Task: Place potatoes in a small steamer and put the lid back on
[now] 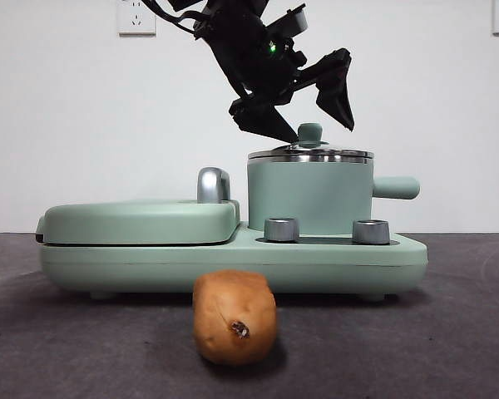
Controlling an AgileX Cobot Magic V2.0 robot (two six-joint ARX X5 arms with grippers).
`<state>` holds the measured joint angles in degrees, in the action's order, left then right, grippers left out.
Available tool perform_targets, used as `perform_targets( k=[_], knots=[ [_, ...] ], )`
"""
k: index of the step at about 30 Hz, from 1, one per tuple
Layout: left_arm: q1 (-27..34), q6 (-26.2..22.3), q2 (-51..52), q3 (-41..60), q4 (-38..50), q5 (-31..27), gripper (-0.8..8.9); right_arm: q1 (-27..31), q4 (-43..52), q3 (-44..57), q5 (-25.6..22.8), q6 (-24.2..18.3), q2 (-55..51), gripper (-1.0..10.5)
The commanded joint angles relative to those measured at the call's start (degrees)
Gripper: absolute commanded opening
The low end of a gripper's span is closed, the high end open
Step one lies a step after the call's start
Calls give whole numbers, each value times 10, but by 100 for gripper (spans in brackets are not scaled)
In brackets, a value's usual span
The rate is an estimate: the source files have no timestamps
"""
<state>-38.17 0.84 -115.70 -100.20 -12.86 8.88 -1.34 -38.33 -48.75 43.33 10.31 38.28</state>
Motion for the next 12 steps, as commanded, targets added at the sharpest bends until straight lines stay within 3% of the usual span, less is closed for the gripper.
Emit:
perform_targets(
  k=[1, 6, 12],
  knots=[
    [-9, -1, -12, -16, -9, -3, 427, -1, 5, -10, 2, 2, 2, 443],
    [-10, -1, -12, -16, -26, -4, 413, -1, 5, -10, 2, 2, 2, 443],
    [-12, -2, -12, -16, -20, -32, 288, -1, 5, -10, 2, 2, 2, 443]
  ],
)
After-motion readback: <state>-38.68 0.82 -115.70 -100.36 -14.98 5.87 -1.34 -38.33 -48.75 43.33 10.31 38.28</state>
